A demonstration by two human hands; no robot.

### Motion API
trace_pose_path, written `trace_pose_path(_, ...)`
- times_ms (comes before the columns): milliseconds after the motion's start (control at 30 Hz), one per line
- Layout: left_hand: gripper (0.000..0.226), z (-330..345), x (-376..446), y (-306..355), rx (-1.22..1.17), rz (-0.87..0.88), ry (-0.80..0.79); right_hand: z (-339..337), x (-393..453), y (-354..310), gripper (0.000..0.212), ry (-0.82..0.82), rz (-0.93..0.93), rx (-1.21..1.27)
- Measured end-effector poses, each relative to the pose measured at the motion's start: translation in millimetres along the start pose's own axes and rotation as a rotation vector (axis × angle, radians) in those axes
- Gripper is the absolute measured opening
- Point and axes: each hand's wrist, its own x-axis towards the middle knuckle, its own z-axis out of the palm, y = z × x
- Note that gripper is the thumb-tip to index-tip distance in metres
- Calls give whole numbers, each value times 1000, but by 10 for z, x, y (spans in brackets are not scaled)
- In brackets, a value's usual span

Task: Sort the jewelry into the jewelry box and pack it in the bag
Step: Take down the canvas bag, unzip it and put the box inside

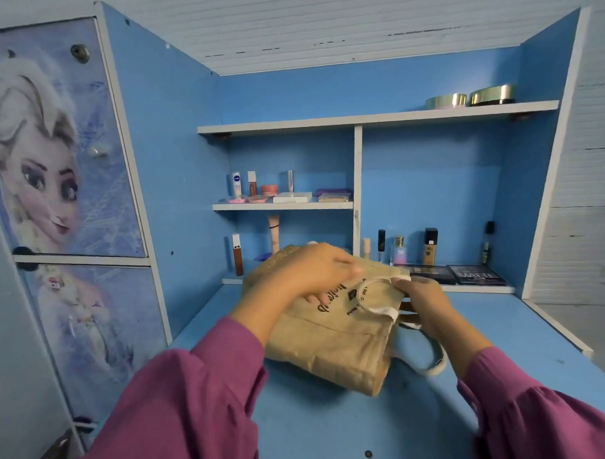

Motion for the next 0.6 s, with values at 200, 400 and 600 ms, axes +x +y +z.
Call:
trace_pose_path(200, 32, -13, 269, -673, -7, -210, 324, 161, 14, -410, 22, -8, -131, -63)
trace_pose_path(400, 39, 65, 263, -811, -94, -197, 353, 304, 48, -1146, 18, -45, -263, -285)
trace_pose_path(600, 73, 68, 368, -834, -184, -206, 433, 474, -73, -1801, 29, -44, -567, -764)
